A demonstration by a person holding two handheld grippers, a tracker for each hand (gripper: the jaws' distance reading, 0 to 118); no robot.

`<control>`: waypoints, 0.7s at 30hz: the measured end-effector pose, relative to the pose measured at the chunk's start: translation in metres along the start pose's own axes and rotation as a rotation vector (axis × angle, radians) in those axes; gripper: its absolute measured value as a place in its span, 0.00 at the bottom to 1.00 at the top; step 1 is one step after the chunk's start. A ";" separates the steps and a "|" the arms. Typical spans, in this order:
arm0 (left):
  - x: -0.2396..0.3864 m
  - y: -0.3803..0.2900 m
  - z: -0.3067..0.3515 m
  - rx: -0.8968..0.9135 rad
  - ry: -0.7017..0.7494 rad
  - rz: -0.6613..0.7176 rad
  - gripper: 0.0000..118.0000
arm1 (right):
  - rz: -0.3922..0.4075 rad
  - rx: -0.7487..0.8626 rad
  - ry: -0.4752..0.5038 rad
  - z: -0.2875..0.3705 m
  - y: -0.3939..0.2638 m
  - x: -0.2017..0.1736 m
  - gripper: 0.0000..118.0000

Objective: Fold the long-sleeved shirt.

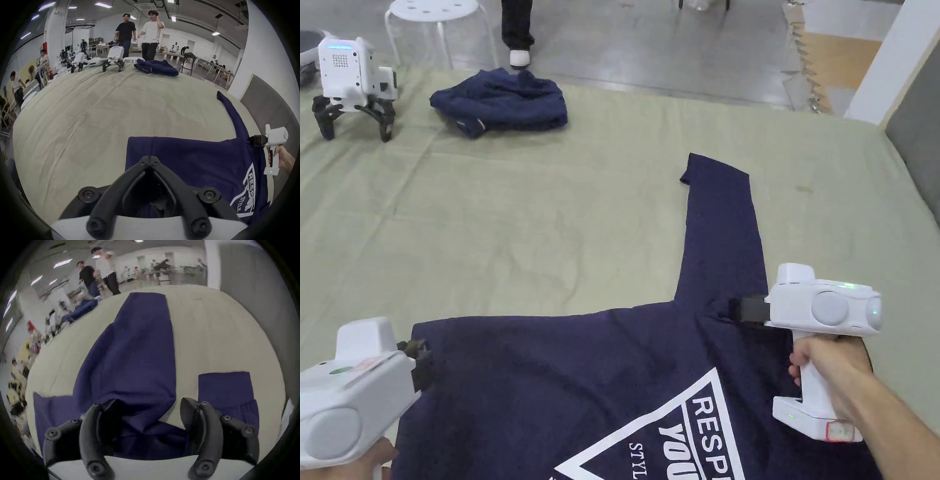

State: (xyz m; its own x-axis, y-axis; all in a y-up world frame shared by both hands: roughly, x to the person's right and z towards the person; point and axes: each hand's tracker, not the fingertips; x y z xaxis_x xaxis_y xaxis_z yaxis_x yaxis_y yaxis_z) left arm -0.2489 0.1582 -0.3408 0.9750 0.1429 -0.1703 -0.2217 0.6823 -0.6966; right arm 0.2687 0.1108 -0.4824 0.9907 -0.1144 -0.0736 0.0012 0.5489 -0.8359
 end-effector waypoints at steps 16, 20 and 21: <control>-0.036 0.053 -0.084 -0.249 -0.045 0.113 0.65 | 0.011 0.030 0.048 0.010 -0.009 -0.016 0.09; -0.028 0.048 -0.092 -0.251 -0.104 0.122 0.31 | 0.030 0.020 0.033 0.015 -0.008 -0.023 0.09; -0.026 0.047 -0.091 -0.245 -0.074 0.059 0.15 | 0.032 0.016 0.030 0.016 -0.007 -0.024 0.09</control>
State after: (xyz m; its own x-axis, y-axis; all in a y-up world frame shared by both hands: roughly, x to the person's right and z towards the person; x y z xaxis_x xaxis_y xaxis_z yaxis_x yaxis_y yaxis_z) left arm -0.2857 0.1214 -0.4325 0.9569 0.2350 -0.1705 -0.2666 0.4789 -0.8364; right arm 0.2475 0.1230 -0.4654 0.9857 -0.1213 -0.1166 -0.0278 0.5658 -0.8241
